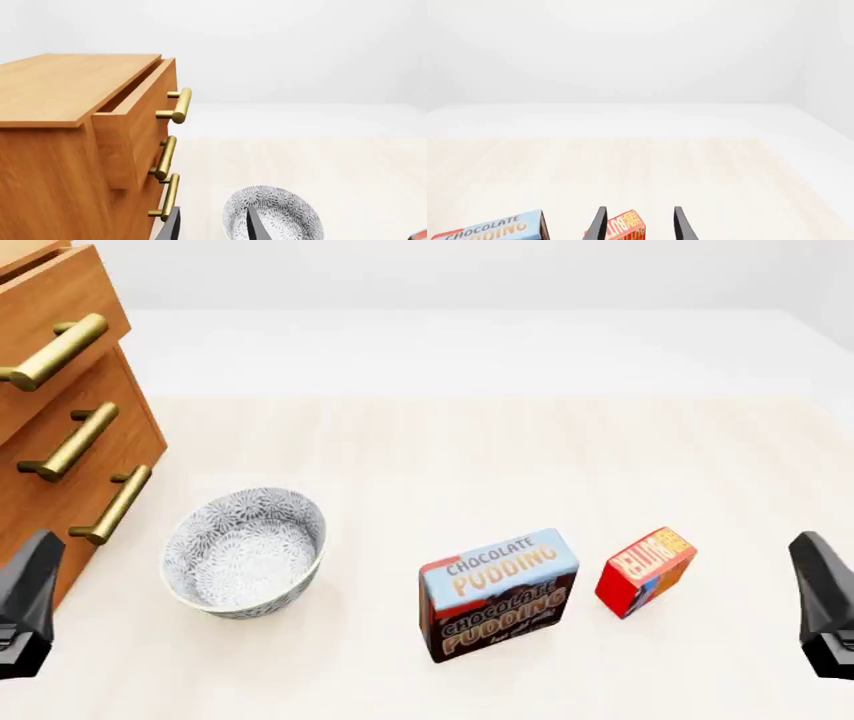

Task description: Put the butter at the back in the top drawer of the cabinet and close it.

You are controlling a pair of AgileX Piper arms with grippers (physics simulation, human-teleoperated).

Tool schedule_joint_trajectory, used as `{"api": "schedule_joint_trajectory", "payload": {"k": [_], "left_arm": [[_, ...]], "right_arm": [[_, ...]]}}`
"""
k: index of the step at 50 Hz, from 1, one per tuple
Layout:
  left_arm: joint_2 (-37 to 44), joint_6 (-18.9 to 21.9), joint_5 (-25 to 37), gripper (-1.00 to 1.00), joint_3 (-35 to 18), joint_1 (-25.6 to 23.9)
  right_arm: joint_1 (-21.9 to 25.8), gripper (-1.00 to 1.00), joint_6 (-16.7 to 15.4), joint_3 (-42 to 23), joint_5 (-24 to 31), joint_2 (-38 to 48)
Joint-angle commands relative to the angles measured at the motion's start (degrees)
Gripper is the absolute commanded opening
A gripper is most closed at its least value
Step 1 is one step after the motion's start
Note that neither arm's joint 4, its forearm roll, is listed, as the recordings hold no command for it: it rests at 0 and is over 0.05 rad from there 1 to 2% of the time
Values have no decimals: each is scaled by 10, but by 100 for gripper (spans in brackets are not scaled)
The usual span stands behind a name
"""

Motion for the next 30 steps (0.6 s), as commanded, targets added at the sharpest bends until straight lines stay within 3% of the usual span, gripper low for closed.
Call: {"api": "schedule_joint_trajectory", "payload": {"k": [1, 17, 23, 30], "left_arm": [[1, 5, 1, 100, -4, -1], [0, 4, -2, 100, -7, -10], [0, 25, 25, 100, -12, -19], [8, 37, 56, 100, -59, -20]], "right_arm": [[0, 100, 0, 0, 0, 0], [0, 100, 0, 0, 0, 0], [0, 100, 0, 0, 0, 0], [0, 100, 0, 0, 0, 0]]}}
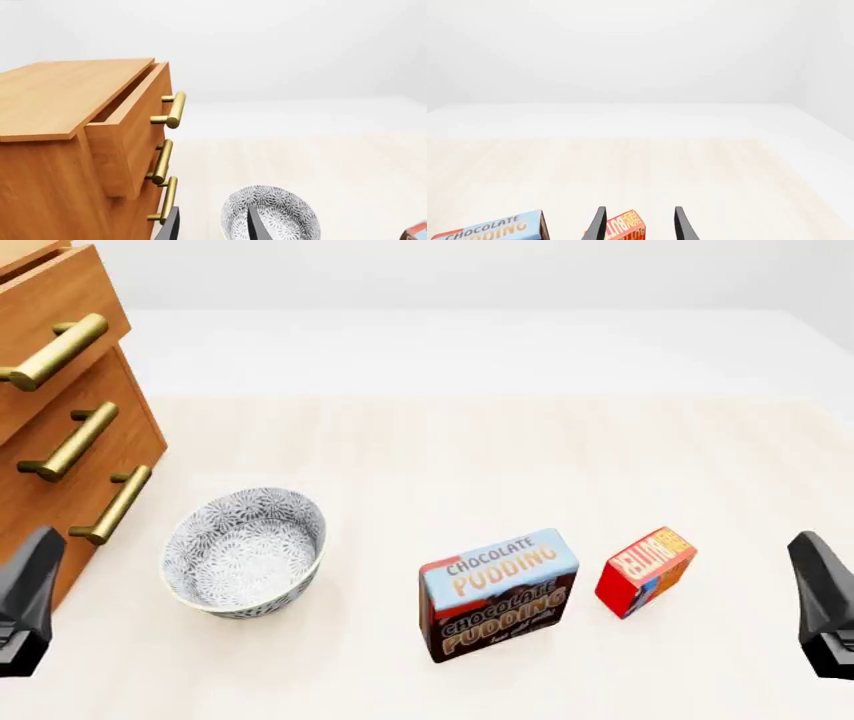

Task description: Put the butter at the back in the top drawer of the cabinet and close it.

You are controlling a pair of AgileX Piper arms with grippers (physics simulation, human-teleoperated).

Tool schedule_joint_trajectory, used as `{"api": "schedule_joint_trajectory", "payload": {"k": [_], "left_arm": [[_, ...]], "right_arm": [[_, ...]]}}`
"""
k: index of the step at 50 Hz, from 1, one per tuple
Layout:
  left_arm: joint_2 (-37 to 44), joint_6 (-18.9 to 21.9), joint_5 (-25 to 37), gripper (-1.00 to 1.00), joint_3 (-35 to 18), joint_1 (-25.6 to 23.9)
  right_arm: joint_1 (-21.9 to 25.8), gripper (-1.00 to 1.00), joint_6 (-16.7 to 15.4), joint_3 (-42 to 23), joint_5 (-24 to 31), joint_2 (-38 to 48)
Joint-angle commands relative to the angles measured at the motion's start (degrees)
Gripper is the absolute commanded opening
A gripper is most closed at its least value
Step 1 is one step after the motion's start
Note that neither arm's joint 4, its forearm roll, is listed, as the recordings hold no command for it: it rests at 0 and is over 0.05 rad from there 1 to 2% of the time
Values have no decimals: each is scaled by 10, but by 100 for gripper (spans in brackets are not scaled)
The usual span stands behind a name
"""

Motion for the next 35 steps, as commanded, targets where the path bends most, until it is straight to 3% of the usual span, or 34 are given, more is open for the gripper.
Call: {"api": "schedule_joint_trajectory", "payload": {"k": [1, 8, 17, 24, 26, 35], "left_arm": [[4, 18, 48, 100, -55, -7], [36, 56, 76, 100, -118, -11], [89, 73, 108, 100, -188, -31], [144, 130, 114, 100, -233, -42], [160, 123, 118, 100, -249, -40], [220, 203, 119, 100, -284, -41]], "right_arm": [[0, 100, 0, 0, 0, 0], [0, 100, 0, 0, 0, 0], [0, 100, 0, 0, 0, 0], [0, 100, 0, 0, 0, 0], [0, 100, 0, 0, 0, 0], [0, 100, 0, 0, 0, 0]]}}
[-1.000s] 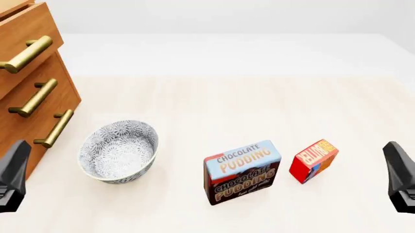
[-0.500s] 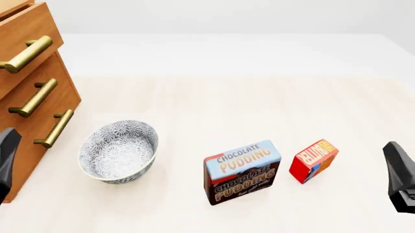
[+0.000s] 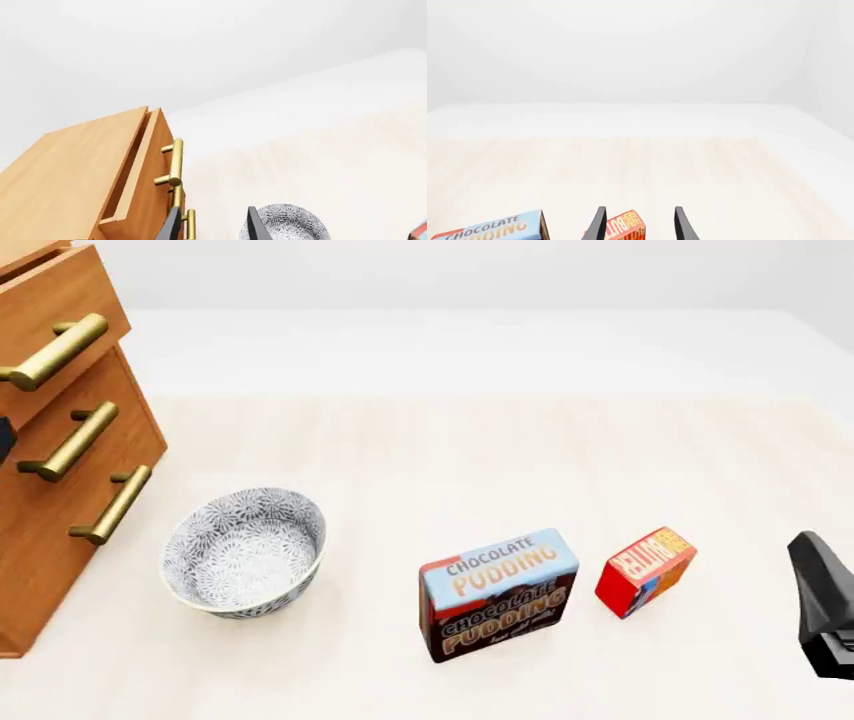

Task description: Put the butter at the back in the top drawer of the cabinet and close it.

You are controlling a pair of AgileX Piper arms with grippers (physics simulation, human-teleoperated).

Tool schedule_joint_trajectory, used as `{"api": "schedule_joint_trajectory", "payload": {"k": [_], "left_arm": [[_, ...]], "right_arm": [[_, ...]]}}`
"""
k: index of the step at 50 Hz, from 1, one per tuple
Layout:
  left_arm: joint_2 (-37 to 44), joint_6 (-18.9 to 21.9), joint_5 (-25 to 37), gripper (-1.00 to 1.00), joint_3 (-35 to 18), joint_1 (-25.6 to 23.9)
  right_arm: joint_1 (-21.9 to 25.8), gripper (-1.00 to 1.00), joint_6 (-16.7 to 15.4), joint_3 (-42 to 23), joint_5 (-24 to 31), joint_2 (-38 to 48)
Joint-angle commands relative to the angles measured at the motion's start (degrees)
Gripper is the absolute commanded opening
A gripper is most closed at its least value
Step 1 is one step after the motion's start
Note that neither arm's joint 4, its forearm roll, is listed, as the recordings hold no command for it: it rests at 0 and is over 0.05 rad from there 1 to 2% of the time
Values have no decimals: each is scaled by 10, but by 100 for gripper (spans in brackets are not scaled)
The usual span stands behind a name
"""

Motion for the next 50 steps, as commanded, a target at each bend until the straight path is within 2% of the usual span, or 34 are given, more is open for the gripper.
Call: {"api": "schedule_joint_trajectory", "payload": {"k": [1, 6, 7, 10, 14, 19, 20, 24, 37, 42, 50], "left_arm": [[70, 73, 9, 100, -54, -3], [113, 108, 9, 100, -80, -13], [120, 135, 4, 100, -82, -13], [131, 141, 9, 100, -98, -10], [142, 184, 8, 100, -105, -8], [166, 208, -1, 100, -105, -3], [186, 214, -1, 100, -108, 11], [196, 231, -8, 100, -108, 4], [257, 314, -65, 100, -79, 19], [271, 309, -66, 100, -87, 25], [280, 334, -79, 100, -78, 33]], "right_arm": [[0, 100, 0, 0, 0, 0], [0, 100, 0, 0, 0, 0], [0, 100, 0, 0, 0, 0], [0, 100, 0, 0, 0, 0], [0, 100, 0, 0, 0, 0], [0, 100, 0, 0, 0, 0], [0, 100, 0, 0, 0, 0], [0, 100, 0, 0, 0, 0], [0, 100, 0, 0, 0, 0], [0, 100, 0, 0, 0, 0], [0, 100, 0, 0, 0, 0]]}}
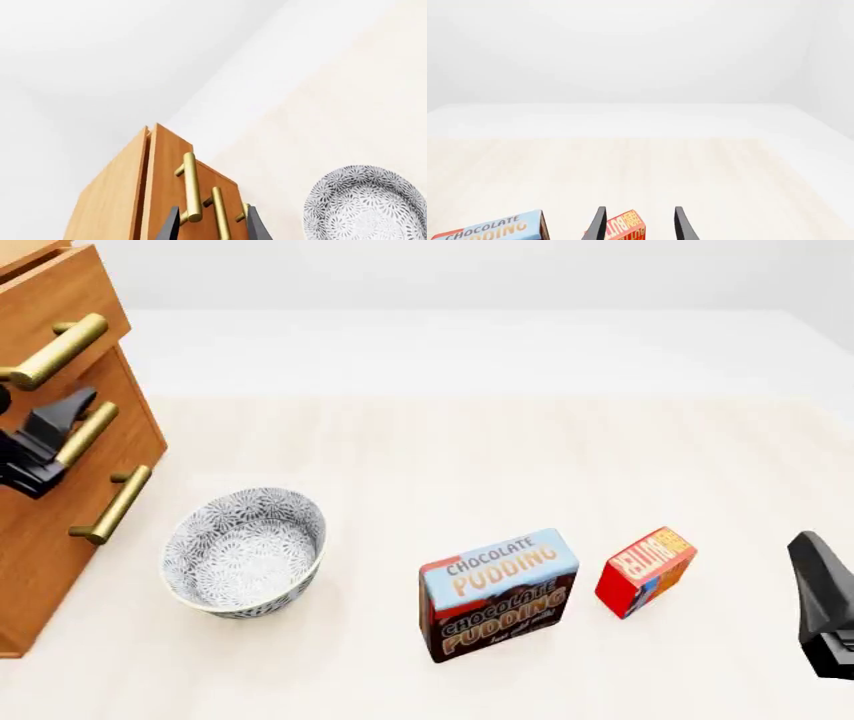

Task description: Put the butter at the back in the top drawer of the cabinet and close it.

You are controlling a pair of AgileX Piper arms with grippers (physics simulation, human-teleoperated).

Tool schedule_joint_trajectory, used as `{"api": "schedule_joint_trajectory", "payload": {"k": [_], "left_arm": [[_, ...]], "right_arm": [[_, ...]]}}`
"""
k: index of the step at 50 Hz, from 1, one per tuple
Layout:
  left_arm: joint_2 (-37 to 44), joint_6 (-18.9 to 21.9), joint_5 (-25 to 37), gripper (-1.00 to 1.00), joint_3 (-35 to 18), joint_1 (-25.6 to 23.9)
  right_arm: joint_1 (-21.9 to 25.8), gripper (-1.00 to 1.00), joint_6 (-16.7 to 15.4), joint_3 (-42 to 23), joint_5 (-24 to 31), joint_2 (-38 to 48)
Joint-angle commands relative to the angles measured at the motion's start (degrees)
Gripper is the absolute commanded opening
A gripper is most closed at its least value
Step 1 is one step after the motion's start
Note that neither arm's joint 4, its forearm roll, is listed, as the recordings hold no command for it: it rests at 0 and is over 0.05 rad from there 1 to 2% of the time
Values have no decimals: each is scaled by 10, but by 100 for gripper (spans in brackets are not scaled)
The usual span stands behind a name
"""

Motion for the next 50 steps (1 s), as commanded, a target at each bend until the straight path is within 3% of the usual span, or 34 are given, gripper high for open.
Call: {"api": "schedule_joint_trajectory", "payload": {"k": [1, 50], "left_arm": [[26, 35, -21, 100, 7, 12], [63, 97, -51, 100, 9, 24]], "right_arm": [[0, 100, 0, 0, 0, 0], [0, 100, 0, 0, 0, 0]]}}
